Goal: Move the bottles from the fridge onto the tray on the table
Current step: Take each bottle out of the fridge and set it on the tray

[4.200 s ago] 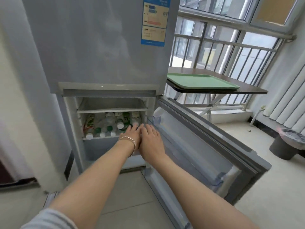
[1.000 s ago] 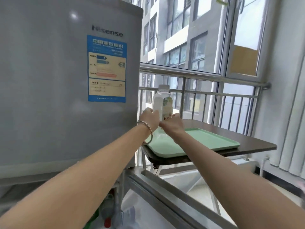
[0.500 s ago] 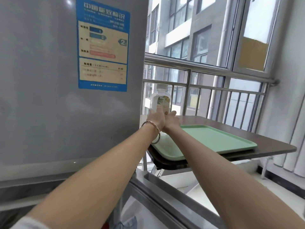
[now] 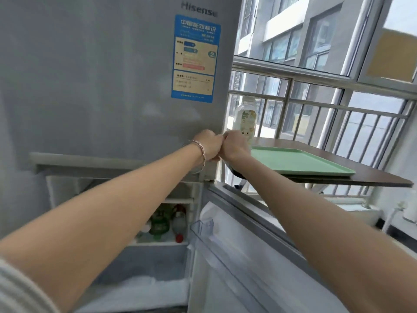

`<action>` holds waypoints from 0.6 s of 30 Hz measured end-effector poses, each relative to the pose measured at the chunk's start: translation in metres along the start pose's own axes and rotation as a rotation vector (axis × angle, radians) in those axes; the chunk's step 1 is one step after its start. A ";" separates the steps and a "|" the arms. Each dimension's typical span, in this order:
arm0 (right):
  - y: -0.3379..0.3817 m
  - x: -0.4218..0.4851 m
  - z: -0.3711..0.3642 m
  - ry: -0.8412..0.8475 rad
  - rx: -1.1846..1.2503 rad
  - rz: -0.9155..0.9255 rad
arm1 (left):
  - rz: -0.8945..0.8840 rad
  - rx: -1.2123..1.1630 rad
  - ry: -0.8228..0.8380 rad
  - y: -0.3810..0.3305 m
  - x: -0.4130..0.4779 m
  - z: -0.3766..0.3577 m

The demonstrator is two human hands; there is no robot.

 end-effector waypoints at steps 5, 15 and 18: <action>0.033 -0.047 -0.056 0.226 -0.044 0.057 | 0.260 0.089 0.047 0.054 -0.035 0.045; 0.062 -0.091 -0.243 0.762 -0.293 0.165 | 0.530 0.492 0.107 0.227 -0.044 0.113; 0.053 -0.073 -0.346 0.880 -0.333 0.188 | 0.589 0.543 0.078 0.287 -0.033 0.129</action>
Point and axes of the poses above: each hand's wrist, its own x-axis towards the middle knuckle, its own z-axis out of the back of the hand, y = z × x, the point moved 5 cm from there along x, towards the middle knuckle, and after that the axes turned 15 degrees about -x, right-handed, at the moved point
